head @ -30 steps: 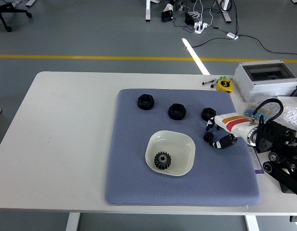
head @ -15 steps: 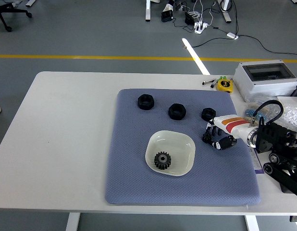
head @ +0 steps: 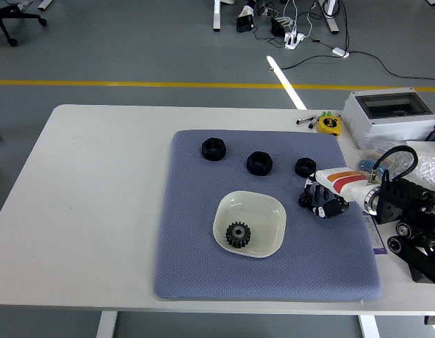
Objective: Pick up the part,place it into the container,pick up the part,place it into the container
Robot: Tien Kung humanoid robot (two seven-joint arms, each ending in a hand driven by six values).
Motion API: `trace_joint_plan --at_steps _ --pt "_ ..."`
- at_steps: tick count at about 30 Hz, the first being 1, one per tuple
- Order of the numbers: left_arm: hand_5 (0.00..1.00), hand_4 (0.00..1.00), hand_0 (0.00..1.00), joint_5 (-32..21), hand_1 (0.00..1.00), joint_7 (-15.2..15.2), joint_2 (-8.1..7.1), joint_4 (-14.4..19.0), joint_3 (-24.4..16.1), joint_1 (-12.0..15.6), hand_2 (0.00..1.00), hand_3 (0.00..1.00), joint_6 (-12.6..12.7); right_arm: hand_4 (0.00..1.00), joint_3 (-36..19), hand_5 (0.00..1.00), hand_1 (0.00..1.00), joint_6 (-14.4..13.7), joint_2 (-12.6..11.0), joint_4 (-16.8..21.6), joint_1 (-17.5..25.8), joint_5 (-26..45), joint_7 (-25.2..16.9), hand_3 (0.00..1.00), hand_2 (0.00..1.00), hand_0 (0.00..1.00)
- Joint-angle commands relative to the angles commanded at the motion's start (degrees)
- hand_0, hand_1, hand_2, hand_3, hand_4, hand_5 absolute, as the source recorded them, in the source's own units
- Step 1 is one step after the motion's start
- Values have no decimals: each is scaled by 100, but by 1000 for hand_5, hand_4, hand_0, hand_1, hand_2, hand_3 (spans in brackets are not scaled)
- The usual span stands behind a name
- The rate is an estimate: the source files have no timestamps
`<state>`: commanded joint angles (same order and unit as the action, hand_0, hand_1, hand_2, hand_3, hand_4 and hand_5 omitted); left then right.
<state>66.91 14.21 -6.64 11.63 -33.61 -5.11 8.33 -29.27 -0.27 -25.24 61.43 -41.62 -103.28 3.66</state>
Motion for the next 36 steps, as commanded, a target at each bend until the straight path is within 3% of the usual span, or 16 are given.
trace_joint_plan --at_steps 19,29,36 --pt "612 639 663 -11 538 -1 3 -1 2 6 572 563 1 603 -335 159 403 -74 -166 268 88 145 9 484 460 288" --pt "615 640 663 -8 540 -5 -1 -2 5 10 573 563 -10 610 -474 169 401 -49 -264 1151 153 -6 102 492 461 288" --pt "617 641 663 6 538 -4 -4 -4 -4 32 572 563 -16 618 -353 173 403 36 -191 1761 143 -131 176 494 461 291"
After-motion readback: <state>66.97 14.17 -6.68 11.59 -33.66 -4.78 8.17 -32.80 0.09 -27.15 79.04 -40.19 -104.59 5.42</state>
